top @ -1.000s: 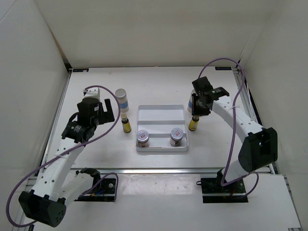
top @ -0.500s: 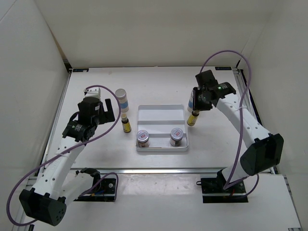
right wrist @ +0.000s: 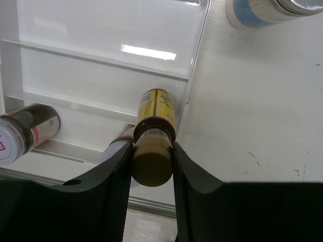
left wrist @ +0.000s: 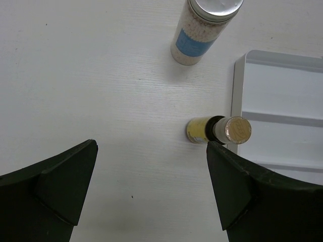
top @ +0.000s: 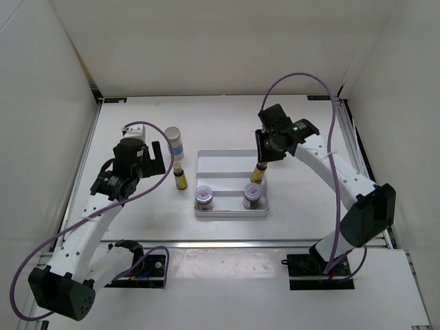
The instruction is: Organize the condiment bottles
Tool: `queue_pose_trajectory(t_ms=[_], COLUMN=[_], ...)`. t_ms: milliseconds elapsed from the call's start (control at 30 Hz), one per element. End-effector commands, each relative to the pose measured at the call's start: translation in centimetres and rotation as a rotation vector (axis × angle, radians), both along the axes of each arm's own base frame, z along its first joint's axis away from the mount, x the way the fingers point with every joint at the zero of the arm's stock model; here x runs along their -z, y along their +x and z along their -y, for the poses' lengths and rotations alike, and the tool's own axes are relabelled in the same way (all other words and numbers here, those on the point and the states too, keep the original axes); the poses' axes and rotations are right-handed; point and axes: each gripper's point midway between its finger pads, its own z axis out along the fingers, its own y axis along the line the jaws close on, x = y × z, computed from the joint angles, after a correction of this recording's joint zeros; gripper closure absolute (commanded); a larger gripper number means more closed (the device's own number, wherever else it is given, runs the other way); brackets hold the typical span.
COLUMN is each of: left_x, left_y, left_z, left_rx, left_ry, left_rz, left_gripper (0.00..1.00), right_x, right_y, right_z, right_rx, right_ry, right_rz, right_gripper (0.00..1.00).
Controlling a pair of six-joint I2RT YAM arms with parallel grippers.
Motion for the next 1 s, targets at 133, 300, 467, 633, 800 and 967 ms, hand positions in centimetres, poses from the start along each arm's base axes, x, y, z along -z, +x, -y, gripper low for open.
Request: queue_pose_trajectory(t_ms=[133,300,467,633,800,967], left_x=[0.2,0.8,0.8,0.7,1.0,0.5], left_y=[0.3,0.3,0.2,0.4,0.3,0.3], left_z=[0.8,1.7,1.8,2.1,2.7,6.0], left_rx=[0.029,0.060,0.073,0.082,0.108,0.247], left_ry=[-0.033,-0.033,-0.031,-0.037,-0.046,-0.115], left_rz=[-0.010,-0.032,-0.033,-0.035,-0.048,-0.036], left_gripper=[0.00,0.00,0.00,0.00,0.00,0.00], right_x=[2.2,3.8,3.8,1.9,-2.6,-9.8], right_y=[1.0,0.9,1.1,1.4,1.9,1.7], right_z=[-1.5,-1.6,-1.3,-1.6,-1.9,-1.0], right_rx=[-0.009,-0.013,0.005,0.013,0.006,0.012], right_ry=[-0.010,-0.035,-0.046,-0.010,0.044,0.096], right_rz=[-0.011,-0.033,-0.025,0.019,0.105,0.274], right_gripper=[1.00,0.92,0.56,0.12,0.00,0.00])
